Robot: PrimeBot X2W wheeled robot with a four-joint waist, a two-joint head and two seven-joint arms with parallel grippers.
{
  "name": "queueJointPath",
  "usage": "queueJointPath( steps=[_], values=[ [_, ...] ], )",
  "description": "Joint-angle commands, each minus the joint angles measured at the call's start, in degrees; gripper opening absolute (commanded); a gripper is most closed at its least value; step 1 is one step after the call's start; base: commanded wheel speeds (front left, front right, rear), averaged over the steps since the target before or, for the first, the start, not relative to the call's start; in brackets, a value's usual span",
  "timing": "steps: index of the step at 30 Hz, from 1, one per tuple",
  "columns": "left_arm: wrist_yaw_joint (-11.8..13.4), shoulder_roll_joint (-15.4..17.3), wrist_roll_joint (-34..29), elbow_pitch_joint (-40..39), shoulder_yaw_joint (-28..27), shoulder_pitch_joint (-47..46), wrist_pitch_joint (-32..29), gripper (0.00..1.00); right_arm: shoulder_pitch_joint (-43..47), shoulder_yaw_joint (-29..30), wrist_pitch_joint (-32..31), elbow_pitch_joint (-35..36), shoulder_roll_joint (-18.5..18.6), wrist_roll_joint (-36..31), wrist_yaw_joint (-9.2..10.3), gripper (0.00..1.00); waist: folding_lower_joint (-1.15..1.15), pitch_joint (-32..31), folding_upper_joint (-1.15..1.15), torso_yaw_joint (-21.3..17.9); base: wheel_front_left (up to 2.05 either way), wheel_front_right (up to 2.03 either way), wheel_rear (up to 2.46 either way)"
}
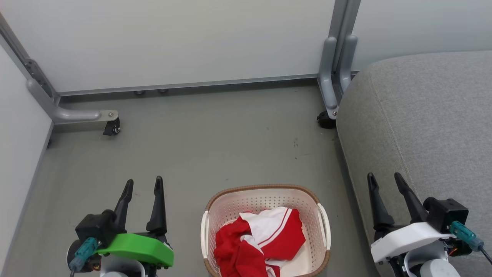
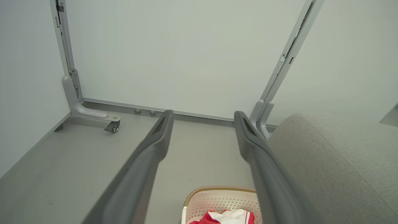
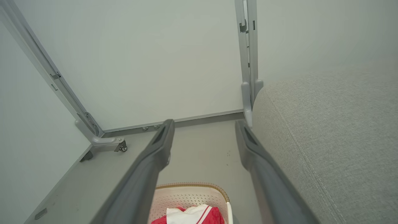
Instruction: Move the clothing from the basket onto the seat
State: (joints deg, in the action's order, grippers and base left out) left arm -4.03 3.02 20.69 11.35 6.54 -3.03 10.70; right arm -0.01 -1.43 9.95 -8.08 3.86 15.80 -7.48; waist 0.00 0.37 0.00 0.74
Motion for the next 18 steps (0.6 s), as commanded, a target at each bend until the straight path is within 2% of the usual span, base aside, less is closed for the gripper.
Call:
queueJointPath(
  steps=[1, 18],
  values=[
    [0.3, 0.3, -1.5, -0.1, 0.2, 0.3, 0.6, 1.0, 0.5, -0.2, 0.5, 0.2, -0.1, -1.6, -0.02, 1.0, 0.0, 0.0, 0.0, 0.0, 0.0, 0.0, 0.0],
    [-0.5, 0.0, -7.9, 1.7, 1.5, 0.6, 2.6, 1.0, 1.1, 0.0, 1.3, 1.0, -0.4, -8.9, -0.02, 1.0, 0.0, 0.7, 0.0, 0.2, 0.0, 0.0, 0.0]
  ],
)
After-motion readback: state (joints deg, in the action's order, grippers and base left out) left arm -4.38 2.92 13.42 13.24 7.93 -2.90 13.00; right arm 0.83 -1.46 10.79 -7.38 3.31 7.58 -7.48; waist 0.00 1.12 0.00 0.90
